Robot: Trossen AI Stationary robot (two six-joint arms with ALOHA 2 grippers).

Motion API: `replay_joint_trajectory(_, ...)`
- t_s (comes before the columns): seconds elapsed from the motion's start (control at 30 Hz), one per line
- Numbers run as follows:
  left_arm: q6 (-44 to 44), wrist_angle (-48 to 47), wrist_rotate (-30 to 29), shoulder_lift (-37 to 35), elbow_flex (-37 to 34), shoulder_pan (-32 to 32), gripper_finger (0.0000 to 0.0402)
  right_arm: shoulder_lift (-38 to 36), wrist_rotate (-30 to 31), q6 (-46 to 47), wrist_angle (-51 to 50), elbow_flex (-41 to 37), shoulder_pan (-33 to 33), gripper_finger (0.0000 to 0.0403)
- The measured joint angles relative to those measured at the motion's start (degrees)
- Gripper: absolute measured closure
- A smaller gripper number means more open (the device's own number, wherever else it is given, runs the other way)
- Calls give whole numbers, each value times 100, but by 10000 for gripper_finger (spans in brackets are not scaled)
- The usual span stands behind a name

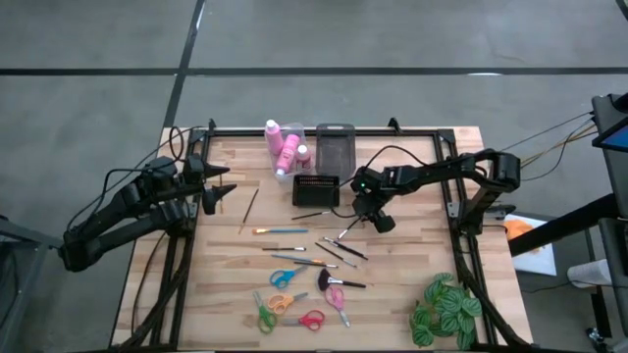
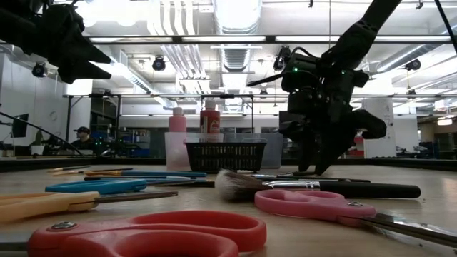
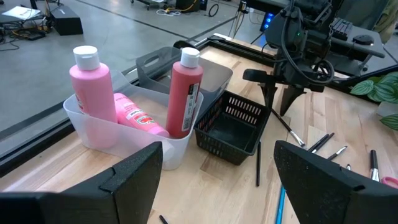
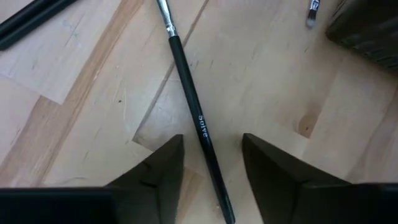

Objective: Pick & Place Paint Supplies
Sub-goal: Put the black paint brush into the gray bin

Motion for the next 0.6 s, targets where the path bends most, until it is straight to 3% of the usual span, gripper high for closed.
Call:
replay_joint_trajectory(0.4, 0, 0, -1, 0, 0, 0, 91, 4, 24, 279, 47, 4, -2, 382)
replay_joint_trajectory(0.6, 0, 0, -1, 0, 0, 1, 91, 9, 26, 333, 27, 4, -2, 385)
